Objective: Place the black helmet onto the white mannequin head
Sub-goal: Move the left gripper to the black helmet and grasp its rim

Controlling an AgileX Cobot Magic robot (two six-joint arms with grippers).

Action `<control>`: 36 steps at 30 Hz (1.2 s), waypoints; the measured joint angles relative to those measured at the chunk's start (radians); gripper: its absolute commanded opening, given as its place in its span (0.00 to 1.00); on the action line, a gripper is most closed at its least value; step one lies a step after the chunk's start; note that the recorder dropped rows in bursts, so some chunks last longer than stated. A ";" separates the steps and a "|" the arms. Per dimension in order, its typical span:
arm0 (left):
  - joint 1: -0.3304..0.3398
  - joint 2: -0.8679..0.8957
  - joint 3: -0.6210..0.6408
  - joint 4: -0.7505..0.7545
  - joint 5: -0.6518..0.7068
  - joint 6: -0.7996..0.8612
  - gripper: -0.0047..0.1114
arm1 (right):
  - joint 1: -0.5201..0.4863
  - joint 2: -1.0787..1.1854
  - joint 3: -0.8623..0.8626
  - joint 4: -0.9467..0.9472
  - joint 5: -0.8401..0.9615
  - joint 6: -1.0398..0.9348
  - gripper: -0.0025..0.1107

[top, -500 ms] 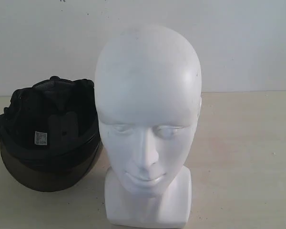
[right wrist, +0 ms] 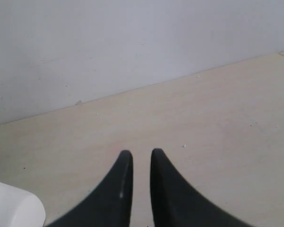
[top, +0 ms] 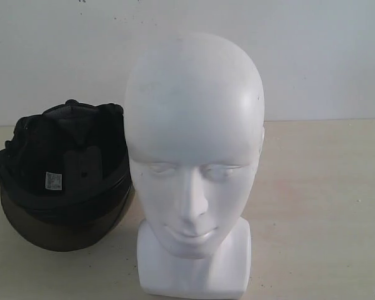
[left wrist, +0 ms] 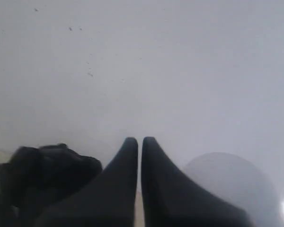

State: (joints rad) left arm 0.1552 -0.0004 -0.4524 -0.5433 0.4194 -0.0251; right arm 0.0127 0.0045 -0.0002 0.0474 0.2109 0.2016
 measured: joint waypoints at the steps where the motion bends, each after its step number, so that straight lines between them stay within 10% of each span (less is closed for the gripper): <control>1: 0.000 0.000 -0.002 -0.117 0.047 0.058 0.08 | 0.000 0.000 0.000 0.000 0.000 0.000 0.14; 9: 0.000 0.322 -0.078 -0.200 0.296 0.414 0.10 | 0.000 0.000 0.000 0.000 0.000 0.000 0.14; 18: 0.000 0.836 -0.225 -0.203 0.291 0.820 0.59 | 0.000 0.000 0.000 0.000 0.000 0.000 0.14; 36: -0.042 1.508 -0.442 -0.229 0.166 1.010 0.60 | 0.000 0.000 0.000 0.000 0.000 0.000 0.14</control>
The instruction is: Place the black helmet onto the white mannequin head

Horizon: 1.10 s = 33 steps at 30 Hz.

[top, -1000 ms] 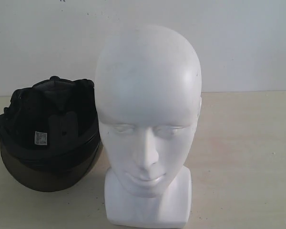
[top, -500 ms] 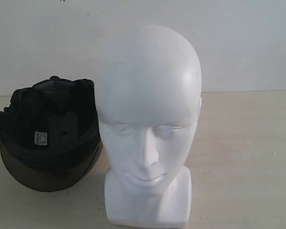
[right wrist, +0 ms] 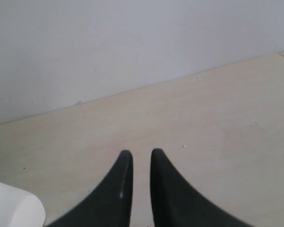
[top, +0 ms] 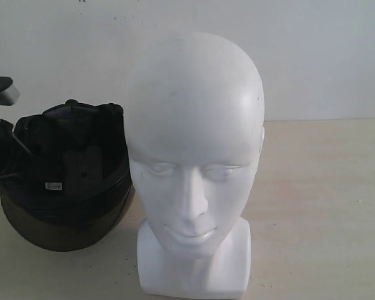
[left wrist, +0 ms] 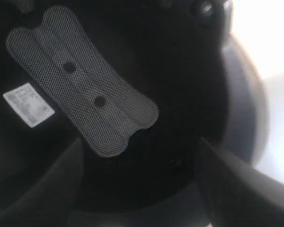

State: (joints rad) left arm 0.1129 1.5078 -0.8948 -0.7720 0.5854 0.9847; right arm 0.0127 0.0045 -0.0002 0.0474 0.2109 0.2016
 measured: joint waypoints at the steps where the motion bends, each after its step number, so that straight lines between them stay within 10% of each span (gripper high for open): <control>1: 0.000 0.015 0.000 0.014 -0.009 0.002 0.60 | 0.000 0.000 0.000 0.000 0.000 0.000 0.14; 33: -0.002 0.000 -0.058 0.549 -0.130 -0.054 0.60 | 0.000 0.000 0.000 0.000 0.000 0.000 0.14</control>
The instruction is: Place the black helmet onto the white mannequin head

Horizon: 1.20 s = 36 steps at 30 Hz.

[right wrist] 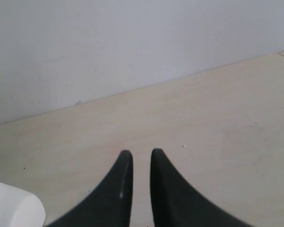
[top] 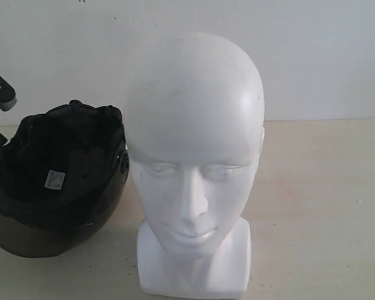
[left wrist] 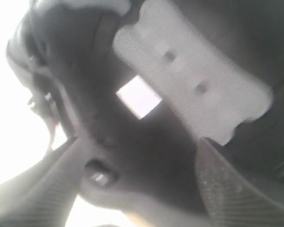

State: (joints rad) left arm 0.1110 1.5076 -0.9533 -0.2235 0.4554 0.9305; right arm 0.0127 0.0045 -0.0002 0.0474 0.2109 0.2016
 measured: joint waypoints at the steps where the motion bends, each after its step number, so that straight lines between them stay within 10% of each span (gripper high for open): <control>1: 0.000 0.010 0.000 0.043 -0.005 -0.021 0.60 | 0.000 0.000 0.000 0.000 0.000 0.000 0.14; 19: 0.000 0.065 -0.005 0.408 -0.146 -0.238 0.60 | 0.000 0.000 0.000 0.000 0.000 0.000 0.14; 36: -0.049 0.091 -0.216 0.249 0.020 -0.507 0.60 | 0.000 0.000 0.000 0.000 0.000 0.000 0.14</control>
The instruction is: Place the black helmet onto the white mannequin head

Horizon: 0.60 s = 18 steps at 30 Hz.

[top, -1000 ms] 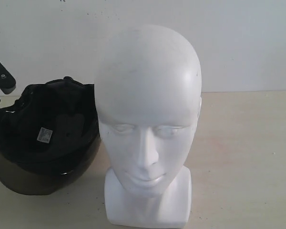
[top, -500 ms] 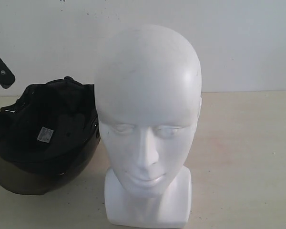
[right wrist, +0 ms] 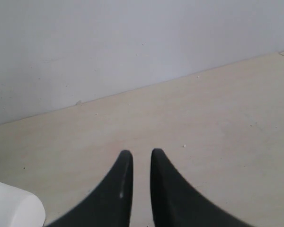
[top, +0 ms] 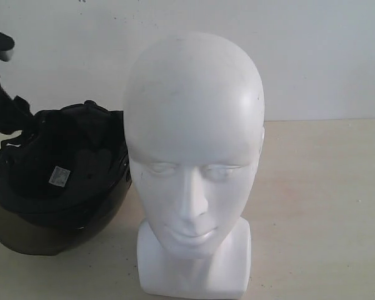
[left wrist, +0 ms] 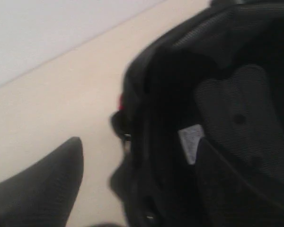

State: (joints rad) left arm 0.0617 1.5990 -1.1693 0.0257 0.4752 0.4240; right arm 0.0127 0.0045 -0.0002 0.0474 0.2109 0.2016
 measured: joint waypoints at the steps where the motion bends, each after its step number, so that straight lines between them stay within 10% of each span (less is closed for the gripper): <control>1: -0.020 0.000 -0.004 -0.055 0.035 0.059 0.60 | 0.000 0.000 0.000 0.000 0.000 0.000 0.14; 9: -0.174 -0.022 -0.004 -0.382 0.223 0.398 0.60 | 0.000 0.000 0.000 0.000 0.000 0.000 0.14; 18: -0.284 0.027 0.015 -0.338 0.158 0.426 0.66 | 0.000 0.000 0.000 0.000 0.000 0.000 0.14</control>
State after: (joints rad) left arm -0.2219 1.6259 -1.1545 -0.3125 0.6334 0.8501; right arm 0.0127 0.0045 -0.0002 0.0474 0.2109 0.2016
